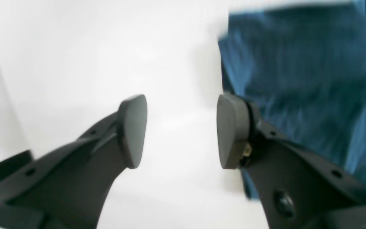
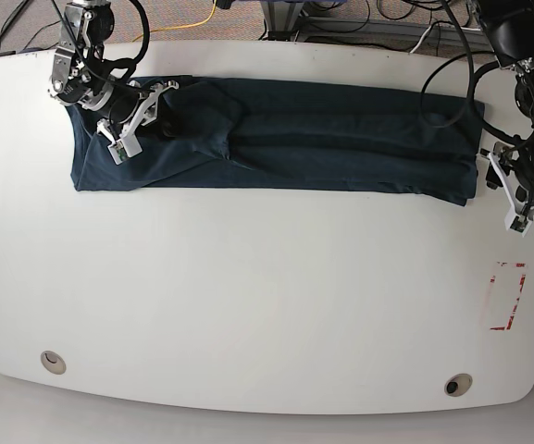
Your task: Layout the t-shirt on the table in an organized manner, then fold the t-shirt properly
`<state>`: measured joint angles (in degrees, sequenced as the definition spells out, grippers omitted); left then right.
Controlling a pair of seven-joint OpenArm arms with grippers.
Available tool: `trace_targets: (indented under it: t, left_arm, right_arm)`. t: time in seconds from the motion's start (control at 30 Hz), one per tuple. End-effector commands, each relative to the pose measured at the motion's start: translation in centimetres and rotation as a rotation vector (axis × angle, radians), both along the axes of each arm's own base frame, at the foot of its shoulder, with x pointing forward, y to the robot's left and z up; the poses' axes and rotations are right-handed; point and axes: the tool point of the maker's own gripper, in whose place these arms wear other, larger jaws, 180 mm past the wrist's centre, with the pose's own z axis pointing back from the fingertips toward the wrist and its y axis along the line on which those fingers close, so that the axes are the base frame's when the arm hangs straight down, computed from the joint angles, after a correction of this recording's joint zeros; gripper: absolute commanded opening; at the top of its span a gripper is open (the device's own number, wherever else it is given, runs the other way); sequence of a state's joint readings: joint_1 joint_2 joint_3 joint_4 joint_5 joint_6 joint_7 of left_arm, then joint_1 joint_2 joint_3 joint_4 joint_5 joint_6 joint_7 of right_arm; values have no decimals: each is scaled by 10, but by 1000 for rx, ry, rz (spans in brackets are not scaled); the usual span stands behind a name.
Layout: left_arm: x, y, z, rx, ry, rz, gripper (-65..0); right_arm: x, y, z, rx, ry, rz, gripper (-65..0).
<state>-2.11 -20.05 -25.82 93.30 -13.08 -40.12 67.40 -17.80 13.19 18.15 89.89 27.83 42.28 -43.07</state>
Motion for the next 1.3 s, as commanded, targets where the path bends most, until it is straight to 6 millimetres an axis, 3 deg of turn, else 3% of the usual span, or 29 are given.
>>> trace_targets:
  t: [0.0,0.23,0.5,0.83,1.07,1.27]
  left_arm:
    - [10,4,0,-22,-10,17,-319]
    - [21,-3,-17,-103,19,45,-319]
    - [20,-16,-33,-157,51,52,-319]
    - [29,-34,-40,-170,56,-6,-322]
    - [31,-36,-39,-179,35,-10,-331]
    - [31,-36,-39,-177,35,-12,-479]
  right_arm:
    - [-23,-23,-23,-139,133,12,-534]
    - [-23,-22,-23,-135,133,11,-534]
    - [-23,-21,-23,-133,133,11,-534]
    - [-22,-20,-22,-129,131,10,-534]
    - [-22,-19,-22,-128,131,10,-534]
    - [-22,-19,-22,-128,131,10,-534]
